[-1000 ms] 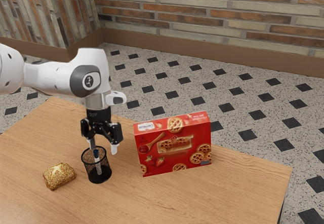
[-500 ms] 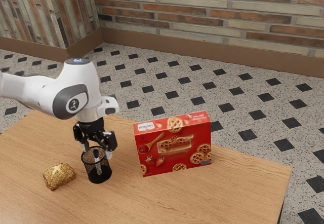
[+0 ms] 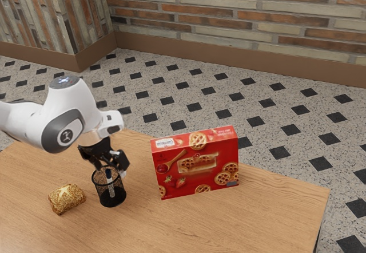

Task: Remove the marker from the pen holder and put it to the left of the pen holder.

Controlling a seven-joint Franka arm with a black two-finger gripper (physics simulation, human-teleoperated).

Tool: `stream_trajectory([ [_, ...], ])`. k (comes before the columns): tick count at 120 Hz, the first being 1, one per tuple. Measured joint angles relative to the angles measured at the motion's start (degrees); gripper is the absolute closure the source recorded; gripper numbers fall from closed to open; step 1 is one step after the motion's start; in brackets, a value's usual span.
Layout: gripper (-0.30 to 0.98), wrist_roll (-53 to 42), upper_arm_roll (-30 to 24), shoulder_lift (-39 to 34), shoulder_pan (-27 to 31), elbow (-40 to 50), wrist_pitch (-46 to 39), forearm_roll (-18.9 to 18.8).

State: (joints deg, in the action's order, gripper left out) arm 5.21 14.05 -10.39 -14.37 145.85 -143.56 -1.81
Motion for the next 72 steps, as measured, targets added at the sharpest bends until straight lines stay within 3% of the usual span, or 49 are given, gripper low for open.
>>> stream_trajectory([
  [45, 0.03, -0.7, 0.3, -1.4, -0.7, 1.9, 1.7, -2.1],
  [72, 0.50, -1.1, 0.2, -2.8, -0.8, 1.7, 1.8, -2.7],
])
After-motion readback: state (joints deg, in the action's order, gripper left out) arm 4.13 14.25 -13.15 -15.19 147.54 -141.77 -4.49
